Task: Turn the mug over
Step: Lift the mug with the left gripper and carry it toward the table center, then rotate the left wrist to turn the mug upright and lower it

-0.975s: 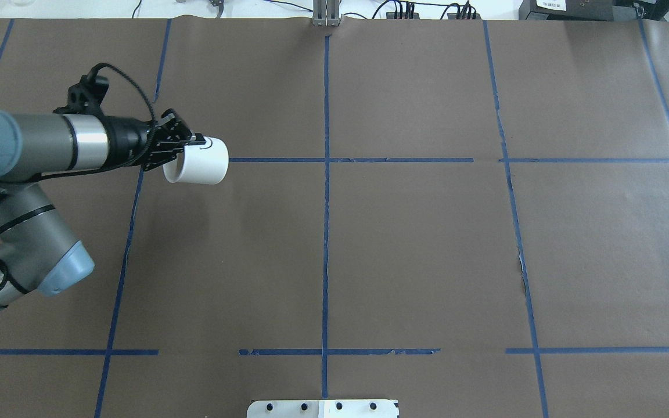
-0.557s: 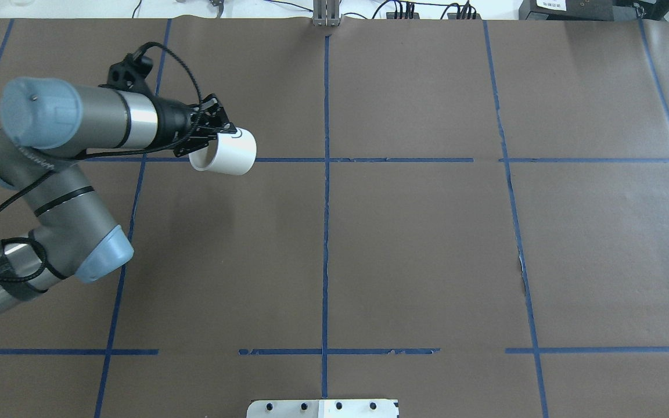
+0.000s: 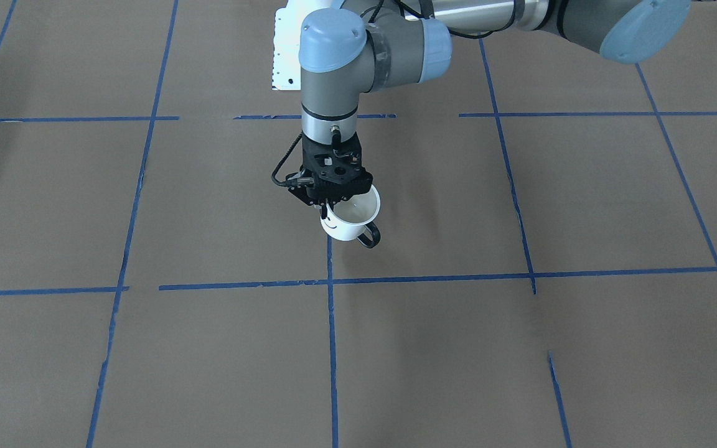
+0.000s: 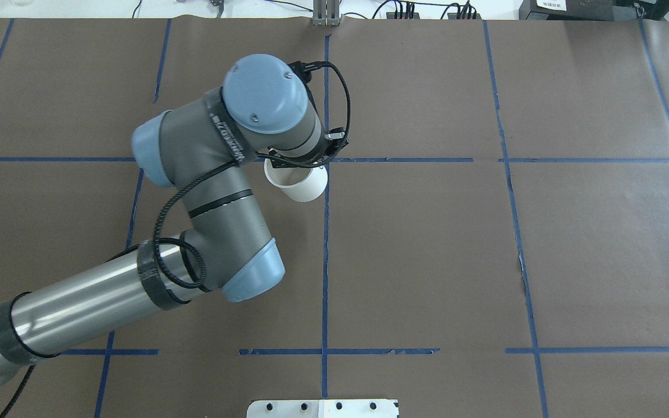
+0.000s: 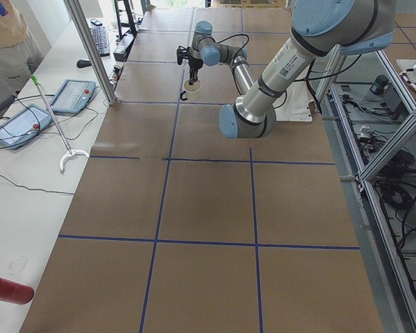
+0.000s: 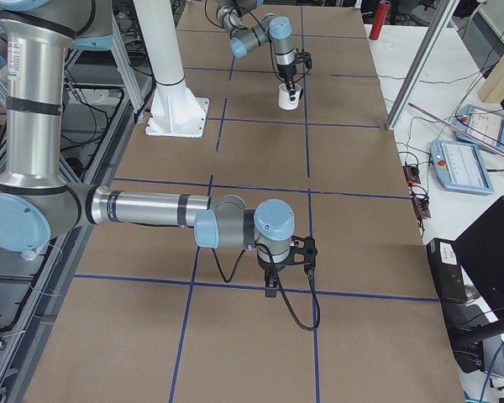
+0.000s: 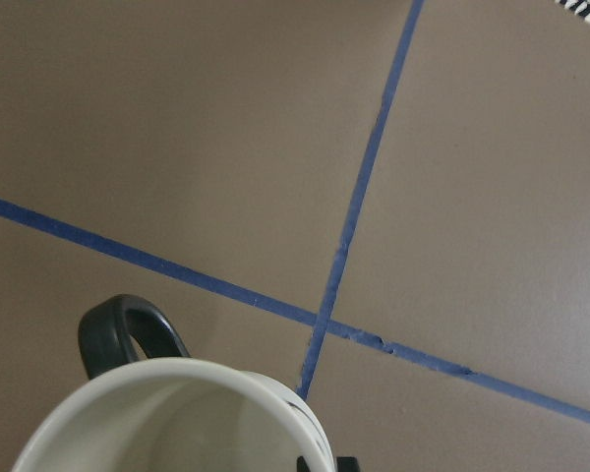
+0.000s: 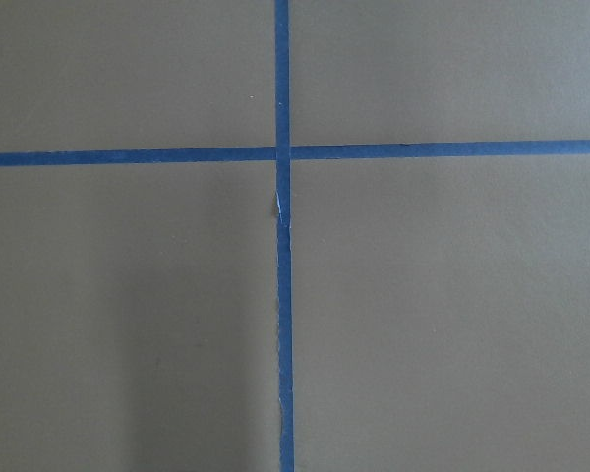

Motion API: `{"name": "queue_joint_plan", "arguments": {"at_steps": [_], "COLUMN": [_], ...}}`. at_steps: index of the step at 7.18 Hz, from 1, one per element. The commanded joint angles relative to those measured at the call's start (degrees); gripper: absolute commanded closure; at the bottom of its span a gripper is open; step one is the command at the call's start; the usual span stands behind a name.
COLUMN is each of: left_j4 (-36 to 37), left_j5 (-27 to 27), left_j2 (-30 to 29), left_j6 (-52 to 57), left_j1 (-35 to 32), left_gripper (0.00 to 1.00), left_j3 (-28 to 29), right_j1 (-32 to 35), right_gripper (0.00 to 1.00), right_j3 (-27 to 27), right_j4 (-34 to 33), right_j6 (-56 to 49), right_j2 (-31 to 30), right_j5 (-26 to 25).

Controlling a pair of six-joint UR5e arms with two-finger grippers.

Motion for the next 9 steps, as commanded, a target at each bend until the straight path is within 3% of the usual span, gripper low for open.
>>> {"name": "queue_joint_plan", "arguments": {"at_steps": [1,8,9], "left_j4": [1.46,0.50,-0.11], "left_j5": [2.16,2.34,3.64], "left_j2": [-1.84,-4.40,-4.14], "left_j6": [7.92,6.18,6.70], "left_j1": [2.33,5.58,5.93], "left_gripper": [1.00,1.00,0.74], "left_j3": [4.31,8.36,8.54], "right_j1": [0.00,0.00,0.00], "right_gripper": [0.00,0.00,0.00], "right_j3": [0.00,0.00,0.00], "right_j4": [0.00,0.00,0.00], "right_j6": [0.00,0.00,0.00], "right_j2": [0.00,0.00,0.00], "right_j5": [0.00,0.00,0.00]}}
